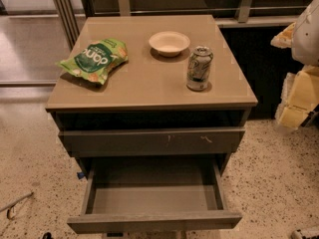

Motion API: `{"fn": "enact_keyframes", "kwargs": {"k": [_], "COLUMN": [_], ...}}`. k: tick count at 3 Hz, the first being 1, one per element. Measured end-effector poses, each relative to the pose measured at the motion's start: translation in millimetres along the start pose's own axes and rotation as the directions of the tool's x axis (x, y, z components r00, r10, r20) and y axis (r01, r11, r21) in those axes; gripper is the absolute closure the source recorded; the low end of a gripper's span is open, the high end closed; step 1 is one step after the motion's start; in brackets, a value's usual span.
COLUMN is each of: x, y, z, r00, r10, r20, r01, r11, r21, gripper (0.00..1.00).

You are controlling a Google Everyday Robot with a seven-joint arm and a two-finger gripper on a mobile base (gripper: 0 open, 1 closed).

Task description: Place 7up can into middle drawer

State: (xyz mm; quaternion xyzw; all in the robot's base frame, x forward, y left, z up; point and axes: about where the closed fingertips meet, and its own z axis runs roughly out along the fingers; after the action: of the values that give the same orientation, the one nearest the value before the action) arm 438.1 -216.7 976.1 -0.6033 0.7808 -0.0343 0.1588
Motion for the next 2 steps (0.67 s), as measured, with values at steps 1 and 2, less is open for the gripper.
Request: {"fn": "enact_keyframes", "kwargs": {"k": [1, 2], "x": [-0.1, 1.7], "y": [-0.3, -24.3], "z": [-0.1, 6.9], "r00": [1.0, 0.999], "r10": [0.0, 0.024], "r20": [0.001, 0.024], "r01": [0.0, -0.025], "r11": [1.0, 0.9989], "r21": [0.001, 0.038], "gripper": [0.0, 0.0]}}
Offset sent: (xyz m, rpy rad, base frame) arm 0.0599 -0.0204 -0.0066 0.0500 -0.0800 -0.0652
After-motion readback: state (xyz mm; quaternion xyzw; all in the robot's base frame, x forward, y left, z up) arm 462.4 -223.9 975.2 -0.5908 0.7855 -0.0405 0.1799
